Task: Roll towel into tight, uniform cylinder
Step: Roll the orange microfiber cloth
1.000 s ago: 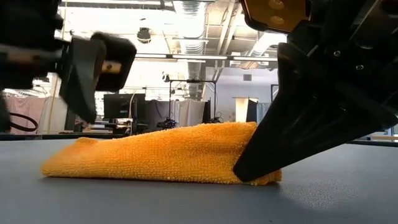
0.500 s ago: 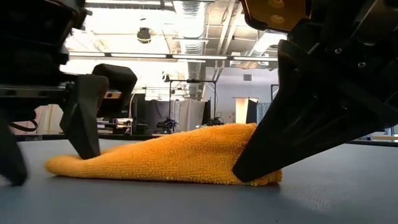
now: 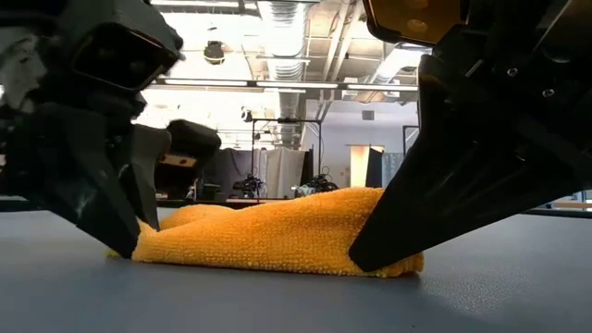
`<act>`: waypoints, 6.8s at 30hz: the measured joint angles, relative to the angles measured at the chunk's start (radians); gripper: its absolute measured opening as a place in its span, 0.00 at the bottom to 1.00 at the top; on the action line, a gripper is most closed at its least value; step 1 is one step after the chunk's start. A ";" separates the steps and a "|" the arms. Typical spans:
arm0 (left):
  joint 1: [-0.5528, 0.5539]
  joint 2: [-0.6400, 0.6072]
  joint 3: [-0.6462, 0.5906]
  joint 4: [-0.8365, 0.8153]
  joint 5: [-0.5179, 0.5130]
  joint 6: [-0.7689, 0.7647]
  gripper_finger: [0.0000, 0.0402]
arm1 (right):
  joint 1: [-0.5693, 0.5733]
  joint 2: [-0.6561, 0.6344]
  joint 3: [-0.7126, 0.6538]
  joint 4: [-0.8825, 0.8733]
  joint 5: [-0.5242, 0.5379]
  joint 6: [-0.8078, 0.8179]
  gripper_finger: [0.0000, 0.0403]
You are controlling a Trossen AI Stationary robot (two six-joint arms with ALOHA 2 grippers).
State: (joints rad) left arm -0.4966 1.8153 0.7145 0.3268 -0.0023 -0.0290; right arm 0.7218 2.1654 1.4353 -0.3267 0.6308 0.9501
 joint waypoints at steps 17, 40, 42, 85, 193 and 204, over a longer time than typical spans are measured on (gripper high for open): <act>0.055 -0.002 -0.001 0.030 0.328 -0.204 0.00 | 0.010 0.000 0.002 0.024 -0.019 0.003 0.10; 0.063 -0.003 -0.002 0.031 0.365 -0.225 0.00 | 0.008 -0.010 0.243 -0.192 -0.101 -0.210 0.48; 0.063 -0.003 -0.002 0.031 0.365 -0.216 0.00 | 0.001 -0.010 0.251 -0.185 -0.062 -0.265 0.48; 0.101 -0.101 -0.001 -0.031 0.440 -0.237 0.00 | -0.035 0.080 0.220 -0.038 -0.207 0.109 0.05; 0.270 -0.264 -0.004 -0.423 0.476 -0.027 0.32 | -0.054 0.089 0.133 0.010 -0.101 -0.033 0.06; 0.166 -0.295 -0.073 -0.177 0.408 0.100 0.32 | -0.038 0.082 0.130 0.061 -0.091 0.100 0.05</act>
State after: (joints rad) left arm -0.3309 1.5200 0.6417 0.1497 0.4052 0.0710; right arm 0.6834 2.2471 1.5658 -0.2659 0.5397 1.0503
